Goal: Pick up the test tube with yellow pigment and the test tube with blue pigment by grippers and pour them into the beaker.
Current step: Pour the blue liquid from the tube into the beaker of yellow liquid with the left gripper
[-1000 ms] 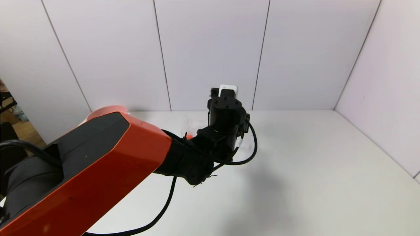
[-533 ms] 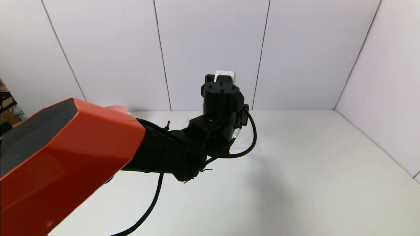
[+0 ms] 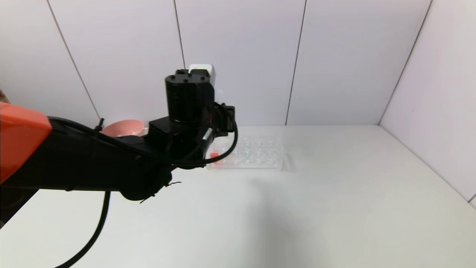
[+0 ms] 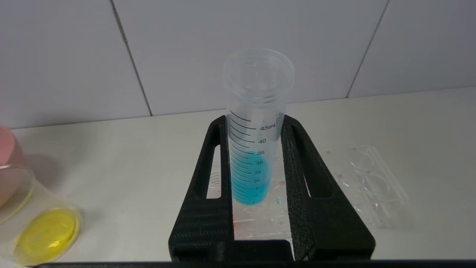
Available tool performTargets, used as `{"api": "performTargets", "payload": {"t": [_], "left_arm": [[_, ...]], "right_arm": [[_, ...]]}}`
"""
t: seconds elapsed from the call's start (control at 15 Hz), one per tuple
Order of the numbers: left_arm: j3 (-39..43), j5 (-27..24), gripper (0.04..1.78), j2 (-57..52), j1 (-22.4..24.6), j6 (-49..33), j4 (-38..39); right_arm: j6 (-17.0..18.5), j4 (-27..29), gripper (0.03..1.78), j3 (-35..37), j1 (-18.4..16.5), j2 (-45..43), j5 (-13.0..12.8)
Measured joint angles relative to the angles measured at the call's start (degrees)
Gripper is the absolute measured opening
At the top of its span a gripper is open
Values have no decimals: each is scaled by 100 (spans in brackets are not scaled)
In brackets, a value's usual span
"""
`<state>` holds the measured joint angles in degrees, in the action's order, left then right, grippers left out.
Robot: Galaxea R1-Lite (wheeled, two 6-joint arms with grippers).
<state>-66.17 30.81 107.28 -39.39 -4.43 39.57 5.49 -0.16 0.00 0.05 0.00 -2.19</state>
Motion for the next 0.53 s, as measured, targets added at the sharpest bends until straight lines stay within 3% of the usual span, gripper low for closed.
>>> {"api": "performTargets", "payload": {"t": [0.53], "left_arm": [[945,-755,42,-1081,1586,-74,-143]], "right_arm": [[0,-2,171,0,0,0,2]]}}
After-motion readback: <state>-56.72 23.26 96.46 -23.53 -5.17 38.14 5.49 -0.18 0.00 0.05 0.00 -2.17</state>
